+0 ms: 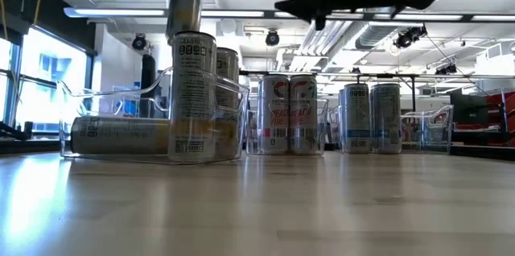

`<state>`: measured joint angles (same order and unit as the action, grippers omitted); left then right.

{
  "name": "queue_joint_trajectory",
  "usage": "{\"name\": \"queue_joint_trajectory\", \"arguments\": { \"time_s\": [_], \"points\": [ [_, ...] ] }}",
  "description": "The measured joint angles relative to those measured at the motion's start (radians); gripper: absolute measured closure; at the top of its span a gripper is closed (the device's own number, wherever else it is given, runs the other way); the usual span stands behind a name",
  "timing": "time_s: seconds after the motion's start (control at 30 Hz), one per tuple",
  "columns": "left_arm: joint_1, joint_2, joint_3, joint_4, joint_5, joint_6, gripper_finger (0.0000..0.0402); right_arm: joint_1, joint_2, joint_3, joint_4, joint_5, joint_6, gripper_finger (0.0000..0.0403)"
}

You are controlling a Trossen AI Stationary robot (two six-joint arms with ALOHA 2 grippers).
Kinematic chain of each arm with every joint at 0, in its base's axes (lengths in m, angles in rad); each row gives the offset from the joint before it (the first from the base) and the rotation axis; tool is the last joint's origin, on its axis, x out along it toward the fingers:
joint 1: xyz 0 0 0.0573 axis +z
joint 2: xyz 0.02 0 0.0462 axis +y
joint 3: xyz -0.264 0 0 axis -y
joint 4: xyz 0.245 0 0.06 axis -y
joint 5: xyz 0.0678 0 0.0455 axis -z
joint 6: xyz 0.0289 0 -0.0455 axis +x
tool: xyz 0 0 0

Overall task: Sort soda cans
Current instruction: Remove the white-yellow soda can from the top left transparent bin

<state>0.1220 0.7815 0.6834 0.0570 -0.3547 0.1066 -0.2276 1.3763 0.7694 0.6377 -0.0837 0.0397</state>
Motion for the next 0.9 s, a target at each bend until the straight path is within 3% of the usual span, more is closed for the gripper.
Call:
{"name": "queue_joint_trajectory", "arguments": {
  "time_s": [0.1, 0.23, 0.33, 0.47, 0.67, 0.9],
  "points": [
    [0.106, 0.049, 0.001, 0.125, 0.172, -0.009, 0.0164, -0.074, 0.045, 0.113, -0.176, -0.162, -0.02, 0.0128],
    [0.18, 0.138, 0.001, 0.245, 0.294, -0.043, 0.0163, -0.106, 0.132, 0.271, -0.331, -0.31, -0.159, 0.0095],
    [0.182, 0.197, 0.001, 0.317, 0.342, -0.046, 0.0163, -0.098, 0.199, 0.366, -0.384, -0.313, -0.206, 0.0087],
    [0.148, 0.25, 0.0, 0.411, 0.412, -0.013, 0.0163, -0.075, 0.273, 0.435, -0.326, -0.263, -0.173, 0.0086],
    [0.1, 0.252, 0.01, 0.448, 0.429, 0.015, 0.0163, -0.019, 0.341, 0.523, -0.279, -0.336, -0.137, 0.0086],
    [0.025, 0.253, 0.009, 0.44, 0.42, 0.058, 0.0163, 0.071, 0.341, 0.537, -0.253, -0.291, -0.157, 0.0086]
  ]
}}
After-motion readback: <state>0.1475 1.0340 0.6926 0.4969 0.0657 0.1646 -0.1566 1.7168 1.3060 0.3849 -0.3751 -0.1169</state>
